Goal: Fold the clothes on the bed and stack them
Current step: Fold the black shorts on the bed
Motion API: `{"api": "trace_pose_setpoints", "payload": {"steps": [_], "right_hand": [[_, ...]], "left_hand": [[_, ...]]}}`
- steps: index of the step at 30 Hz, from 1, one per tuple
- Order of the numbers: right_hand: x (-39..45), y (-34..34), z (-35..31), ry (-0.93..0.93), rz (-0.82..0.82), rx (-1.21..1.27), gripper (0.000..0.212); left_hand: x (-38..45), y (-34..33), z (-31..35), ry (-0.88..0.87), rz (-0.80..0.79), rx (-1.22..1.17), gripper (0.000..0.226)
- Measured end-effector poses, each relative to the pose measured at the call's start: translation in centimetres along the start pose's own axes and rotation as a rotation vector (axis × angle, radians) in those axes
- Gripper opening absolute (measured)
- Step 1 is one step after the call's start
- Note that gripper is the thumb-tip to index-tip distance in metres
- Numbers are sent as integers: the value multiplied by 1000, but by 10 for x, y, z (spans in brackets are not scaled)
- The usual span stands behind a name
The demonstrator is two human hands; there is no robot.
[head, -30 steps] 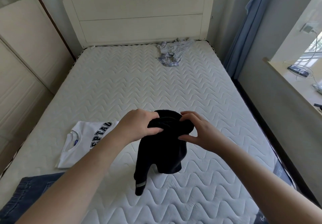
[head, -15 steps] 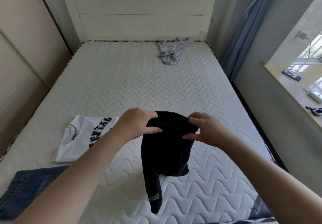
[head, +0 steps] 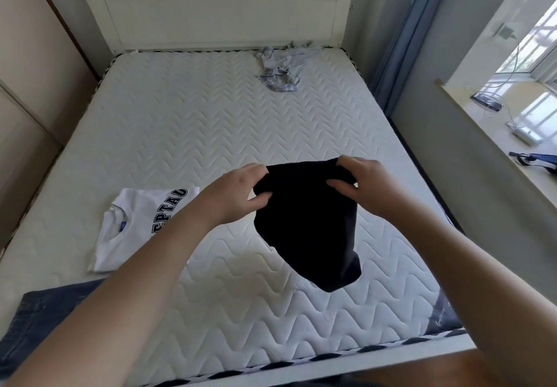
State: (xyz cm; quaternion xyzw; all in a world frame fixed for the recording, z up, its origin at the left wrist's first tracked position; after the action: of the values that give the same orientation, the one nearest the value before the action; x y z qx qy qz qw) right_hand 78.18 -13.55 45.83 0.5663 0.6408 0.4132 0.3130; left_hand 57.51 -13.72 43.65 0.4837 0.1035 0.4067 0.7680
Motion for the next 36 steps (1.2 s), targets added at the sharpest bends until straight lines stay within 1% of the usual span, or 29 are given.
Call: {"api": "trace_pose_setpoints", "payload": {"steps": [2, 5, 7, 8, 10, 12, 14, 16, 19, 23, 26, 28, 31, 34, 36], "right_hand": [[-4, 2, 7, -9, -7, 55, 19], [-11, 7, 20, -71, -2, 118, 22], [-15, 11, 25, -85, 11, 193, 29], [-18, 12, 27, -87, 8, 246, 34], [-27, 10, 32, -94, -28, 352, 47], [-38, 5, 39, -113, -71, 388, 56], [-49, 5, 47, -135, -80, 399, 53], [-61, 7, 57, -160, -75, 419, 49], [-80, 9, 77, -209, -103, 521, 41], [-102, 9, 88, -196, -177, 690, 24], [-108, 7, 93, -205, -193, 756, 23], [-104, -2, 96, -235, -213, 736, 25], [-85, -26, 101, -265, -206, 653, 24], [-66, -62, 108, -327, -242, 593, 31], [-54, -83, 111, -356, -273, 541, 38]], "left_hand": [[-1, 2, 3, 34, 40, -99, 12], [-1, 0, 13, 63, 78, -190, 14], [-1, -4, 22, 75, 115, -245, 10], [-2, -6, 26, 82, 139, -264, 13], [-5, -12, 33, 108, 168, -307, 19], [-10, -22, 39, 143, 182, -363, 20], [-14, -28, 49, 183, 214, -410, 30], [-19, -35, 59, 220, 253, -473, 44], [-27, -44, 75, 243, 278, -536, 60], [-38, -61, 93, 281, 257, -665, 55], [-42, -71, 94, 321, 230, -732, 47], [-42, -78, 83, 370, 193, -720, 42], [-41, -91, 55, 438, 146, -627, 36], [-43, -108, 18, 502, 92, -487, 35], [-46, -121, -8, 537, 64, -452, 36]]}}
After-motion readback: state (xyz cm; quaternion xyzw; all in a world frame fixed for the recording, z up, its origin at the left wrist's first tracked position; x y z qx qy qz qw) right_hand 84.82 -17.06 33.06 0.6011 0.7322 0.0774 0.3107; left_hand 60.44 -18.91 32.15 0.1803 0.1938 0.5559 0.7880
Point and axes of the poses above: each hand's wrist, its own x-axis towards the middle knuckle, its own y-axis out of the back of the hand, z = x × y, the point moved 10 cm from there along x, towards the middle knuckle, and after that the axes turned 12 degrees about -y, right-handed, at the moved point
